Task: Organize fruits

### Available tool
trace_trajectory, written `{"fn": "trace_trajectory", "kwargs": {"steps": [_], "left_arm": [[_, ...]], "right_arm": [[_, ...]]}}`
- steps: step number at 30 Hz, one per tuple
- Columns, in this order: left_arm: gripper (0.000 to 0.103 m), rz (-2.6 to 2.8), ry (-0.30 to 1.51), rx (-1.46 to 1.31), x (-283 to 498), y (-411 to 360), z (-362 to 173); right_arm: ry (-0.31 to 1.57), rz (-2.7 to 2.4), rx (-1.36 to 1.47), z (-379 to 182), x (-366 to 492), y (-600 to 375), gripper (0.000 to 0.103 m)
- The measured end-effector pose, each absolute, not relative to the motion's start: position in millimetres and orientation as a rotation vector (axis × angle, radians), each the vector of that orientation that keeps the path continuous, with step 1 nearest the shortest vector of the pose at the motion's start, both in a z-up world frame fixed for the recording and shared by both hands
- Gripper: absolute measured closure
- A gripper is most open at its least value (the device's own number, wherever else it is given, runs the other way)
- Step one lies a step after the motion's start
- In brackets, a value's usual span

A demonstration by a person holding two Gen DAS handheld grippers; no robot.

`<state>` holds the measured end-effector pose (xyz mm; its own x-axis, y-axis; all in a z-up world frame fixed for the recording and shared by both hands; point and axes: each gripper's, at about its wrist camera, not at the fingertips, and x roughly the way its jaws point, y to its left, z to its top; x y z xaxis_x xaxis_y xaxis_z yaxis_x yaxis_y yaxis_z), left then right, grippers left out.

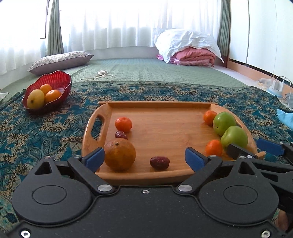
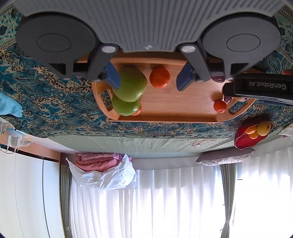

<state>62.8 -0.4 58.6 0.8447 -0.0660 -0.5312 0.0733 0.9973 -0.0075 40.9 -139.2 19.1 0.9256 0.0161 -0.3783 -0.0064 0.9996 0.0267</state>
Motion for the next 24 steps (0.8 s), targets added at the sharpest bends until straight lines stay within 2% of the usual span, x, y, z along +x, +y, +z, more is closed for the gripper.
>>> {"fn": "trace_trajectory", "kwargs": {"steps": [7,24], "left_arm": [[0.007,-0.051,0.591,0.025,54.5,2.4,45.5],[0.007,-0.012,0.668,0.026,51.9,8.9,15.1]], "right_arm": [[0.415,0.018,0.021,10.1,34.6,-139.4,0.014],[0.490,0.003,0.003,-14.1,30.0,-138.1,0.013]]}}
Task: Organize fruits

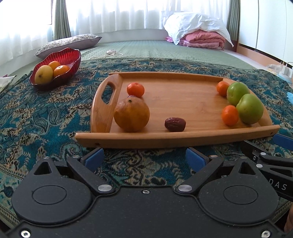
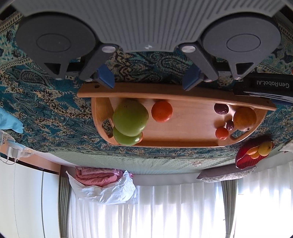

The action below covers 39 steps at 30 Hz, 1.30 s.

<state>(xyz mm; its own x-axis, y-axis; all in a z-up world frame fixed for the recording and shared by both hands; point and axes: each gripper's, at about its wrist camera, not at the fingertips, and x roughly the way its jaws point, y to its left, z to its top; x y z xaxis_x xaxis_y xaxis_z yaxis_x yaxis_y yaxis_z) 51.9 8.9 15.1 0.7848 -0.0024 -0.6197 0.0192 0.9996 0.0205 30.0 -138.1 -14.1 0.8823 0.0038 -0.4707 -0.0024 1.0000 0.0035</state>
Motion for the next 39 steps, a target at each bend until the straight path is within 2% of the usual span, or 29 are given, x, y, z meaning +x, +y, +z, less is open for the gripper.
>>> {"fn": "trace_trajectory", "kwargs": {"steps": [13,25,39], "left_arm": [[0.003,0.003,0.690,0.027,59.7,11.1,1.2],[0.000,-0.015,0.706,0.026,67.8,13.2,-3.9],[0.000,-0.013,0.700,0.025,65.3,13.2,-5.1]], "right_arm": [[0.540,-0.003,-0.016,-29.0,38.1,-135.5,0.011],[0.588,-0.009,-0.044,-34.0,50.1,-130.8,0.000],[0.593,-0.012,-0.081,-36.5,51.3,-127.5,0.000]]}}
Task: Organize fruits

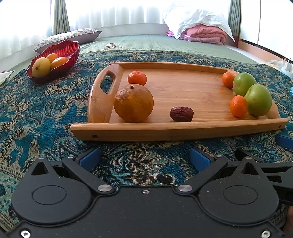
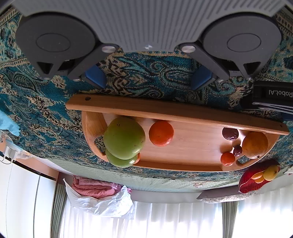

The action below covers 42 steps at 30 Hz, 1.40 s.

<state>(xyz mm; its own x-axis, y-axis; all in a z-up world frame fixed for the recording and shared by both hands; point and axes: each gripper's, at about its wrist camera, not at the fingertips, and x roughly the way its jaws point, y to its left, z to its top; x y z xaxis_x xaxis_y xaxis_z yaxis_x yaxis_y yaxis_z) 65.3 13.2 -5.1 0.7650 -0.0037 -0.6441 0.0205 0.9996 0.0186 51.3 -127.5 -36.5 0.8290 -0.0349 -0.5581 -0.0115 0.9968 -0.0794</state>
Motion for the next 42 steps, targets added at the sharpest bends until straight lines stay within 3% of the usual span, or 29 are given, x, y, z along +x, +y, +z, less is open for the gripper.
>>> {"fn": "trace_trajectory", "kwargs": {"steps": [42], "left_arm": [[0.000,-0.012,0.711,0.023,67.4,13.3,-6.4]], "right_arm": [[0.587,-0.008,-0.093,-37.1,49.9,-127.7,0.000]]}}
